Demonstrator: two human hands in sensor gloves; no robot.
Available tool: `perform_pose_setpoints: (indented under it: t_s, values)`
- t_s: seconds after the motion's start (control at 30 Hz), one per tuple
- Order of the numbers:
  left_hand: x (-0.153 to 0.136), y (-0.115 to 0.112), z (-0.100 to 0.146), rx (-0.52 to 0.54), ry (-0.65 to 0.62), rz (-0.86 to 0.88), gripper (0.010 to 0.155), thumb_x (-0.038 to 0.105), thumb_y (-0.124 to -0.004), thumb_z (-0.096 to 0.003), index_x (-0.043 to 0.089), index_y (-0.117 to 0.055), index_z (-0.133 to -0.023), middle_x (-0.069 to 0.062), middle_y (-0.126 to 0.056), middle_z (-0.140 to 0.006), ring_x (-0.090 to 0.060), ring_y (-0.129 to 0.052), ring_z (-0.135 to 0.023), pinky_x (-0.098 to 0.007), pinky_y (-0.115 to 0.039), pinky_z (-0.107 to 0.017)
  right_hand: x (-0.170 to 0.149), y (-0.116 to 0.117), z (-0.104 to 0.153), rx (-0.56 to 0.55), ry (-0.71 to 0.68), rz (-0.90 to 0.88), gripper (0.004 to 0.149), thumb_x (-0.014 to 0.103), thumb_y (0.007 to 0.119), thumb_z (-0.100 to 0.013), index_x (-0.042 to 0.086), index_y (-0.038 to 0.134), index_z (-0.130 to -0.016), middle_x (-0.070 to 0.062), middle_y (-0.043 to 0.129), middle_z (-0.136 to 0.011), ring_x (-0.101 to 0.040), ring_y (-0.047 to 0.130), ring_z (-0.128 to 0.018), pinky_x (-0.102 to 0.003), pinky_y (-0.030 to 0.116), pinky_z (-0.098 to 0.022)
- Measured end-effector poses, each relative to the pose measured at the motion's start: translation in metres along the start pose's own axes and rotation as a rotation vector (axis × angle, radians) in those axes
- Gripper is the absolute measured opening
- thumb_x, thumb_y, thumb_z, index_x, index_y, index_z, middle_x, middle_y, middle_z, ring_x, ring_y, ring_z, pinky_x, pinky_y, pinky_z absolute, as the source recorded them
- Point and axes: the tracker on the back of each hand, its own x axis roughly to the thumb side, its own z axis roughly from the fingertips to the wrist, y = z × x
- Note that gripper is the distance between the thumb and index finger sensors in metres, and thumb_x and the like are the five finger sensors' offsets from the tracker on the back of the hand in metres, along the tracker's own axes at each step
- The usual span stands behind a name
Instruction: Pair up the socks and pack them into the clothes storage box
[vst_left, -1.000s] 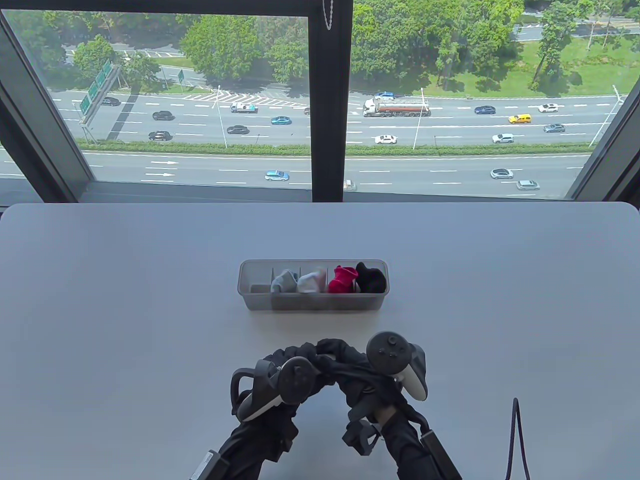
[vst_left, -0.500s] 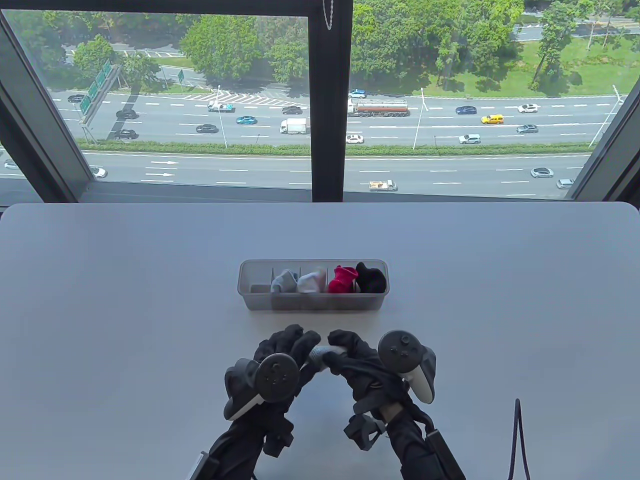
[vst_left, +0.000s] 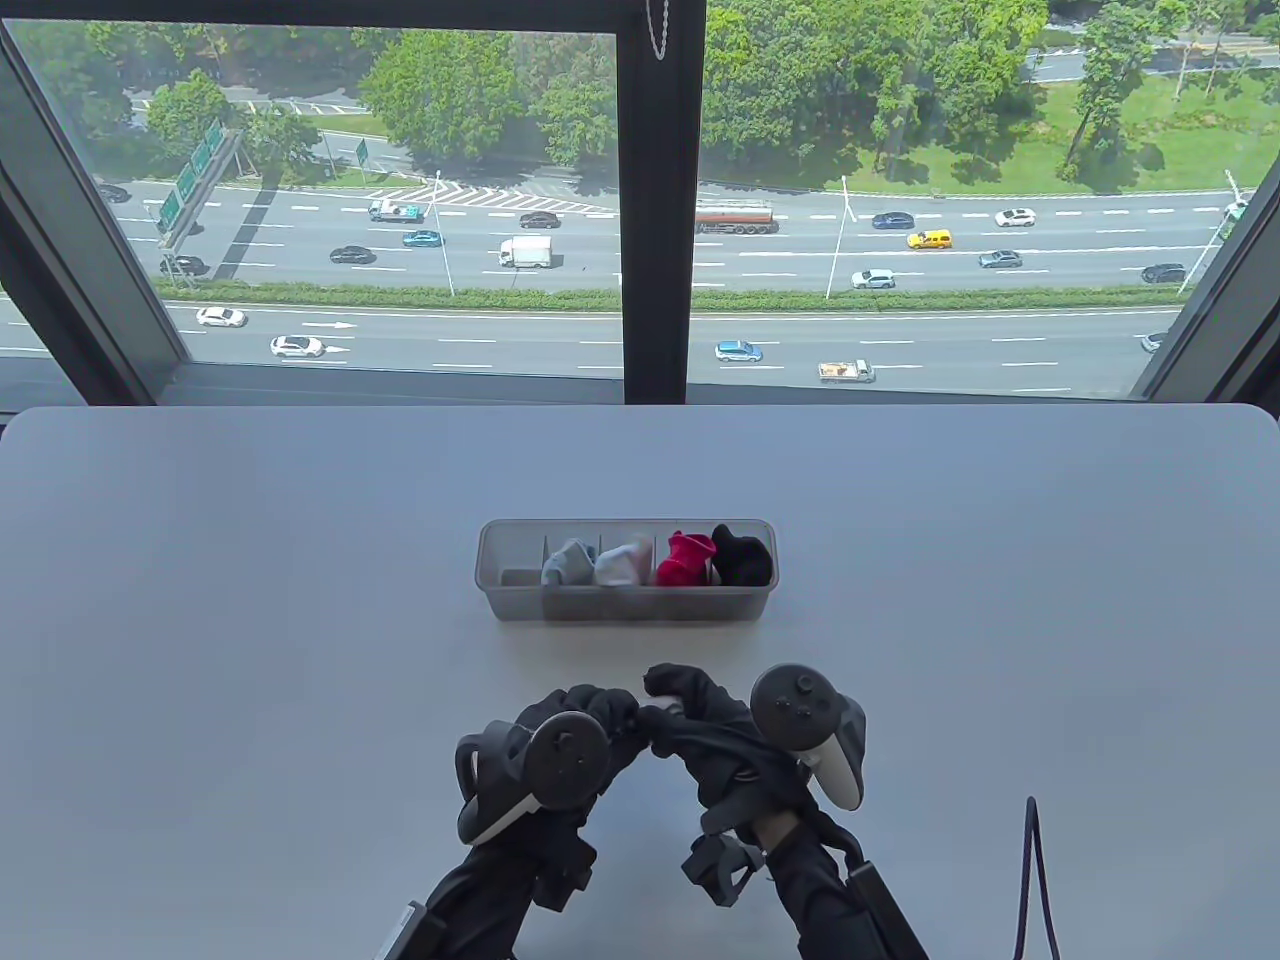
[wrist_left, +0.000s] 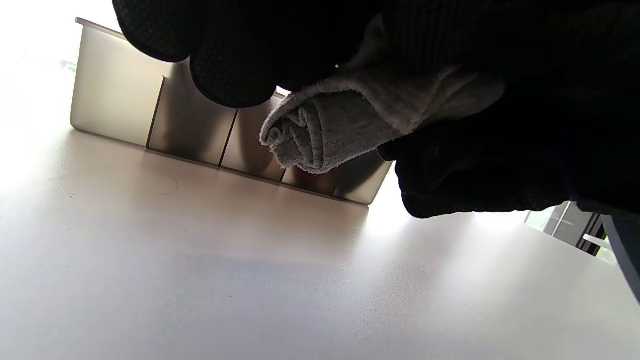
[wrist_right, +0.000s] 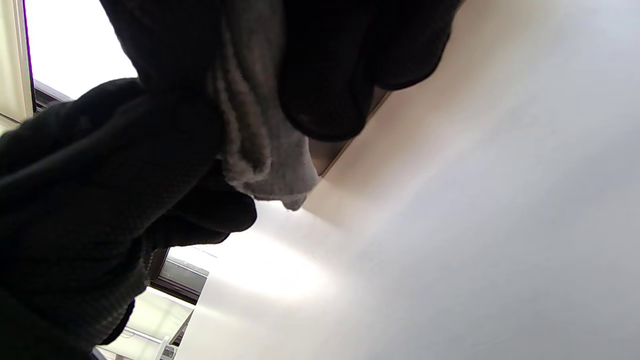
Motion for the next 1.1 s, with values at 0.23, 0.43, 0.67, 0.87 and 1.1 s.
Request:
perform_pose_setpoints:
  t_s: [0.23, 0.43, 0.67, 0.87, 1.1]
  values:
    - [-0.003, -0.001, -0.002, -0.057, 0.037, 0.074, 0.041, 0.033, -0.069, -0.0569, 0.012, -0.08, -0.09, -0.017, -0.091, -0.085, -0.037, -0.097, -0.07, -0.061, -0.074, -0.063, -0.002, -0.001, 0.0, 0.016, -0.011, 0.031, 0.058, 0.041, 0.076, -0.055, 0.024, 0.056, -0.107, -0.018, 0.079, -0.091, -0.021, 0.093, -0.07, -0.05, 0.07, -0.071]
    - [-0.007, -0.002, -0.003, -0.076, 0.081, 0.141, 0.042, 0.03, -0.069, -0.0545, 0.016, -0.067, -0.094, -0.018, -0.087, -0.087, -0.035, -0.096, -0.072, -0.06, -0.075, -0.064, 0.0, 0.0, -0.001, 0.04, -0.026, 0.025, 0.063, 0.035, 0.079, -0.055, 0.025, 0.05, -0.109, -0.018, 0.074, -0.098, -0.024, 0.09, -0.076, -0.052, 0.066, -0.074]
    - [-0.016, -0.004, -0.001, -0.053, 0.097, 0.36, 0.04, 0.031, -0.063, -0.0577, 0.011, -0.075, -0.09, -0.022, -0.087, -0.089, -0.042, -0.093, -0.075, -0.065, -0.07, -0.065, -0.004, -0.004, -0.002, 0.043, -0.025, -0.019, 0.063, 0.029, 0.08, -0.056, 0.028, 0.047, -0.11, -0.011, 0.069, -0.105, -0.027, 0.084, -0.084, -0.055, 0.061, -0.076]
    - [-0.025, -0.001, 0.001, 0.028, 0.16, 0.376, 0.057, 0.044, -0.054, -0.0599, 0.015, -0.05, -0.109, -0.024, -0.051, -0.115, -0.048, -0.062, -0.102, -0.07, -0.051, -0.074, -0.006, -0.009, -0.003, 0.06, -0.043, -0.139, 0.064, 0.023, 0.081, -0.056, 0.029, 0.045, -0.11, -0.006, 0.066, -0.109, -0.03, 0.079, -0.09, -0.056, 0.056, -0.077]
    - [-0.047, -0.017, -0.004, -0.19, 0.227, 0.915, 0.067, 0.049, -0.061, -0.0582, 0.005, -0.051, -0.109, -0.025, -0.083, -0.092, -0.042, -0.093, -0.071, -0.064, -0.071, -0.061, 0.0, -0.007, -0.003, 0.1, -0.094, -0.279, 0.066, 0.024, 0.081, -0.057, 0.033, 0.043, -0.11, -0.002, 0.065, -0.111, -0.025, 0.078, -0.095, -0.054, 0.05, -0.081]
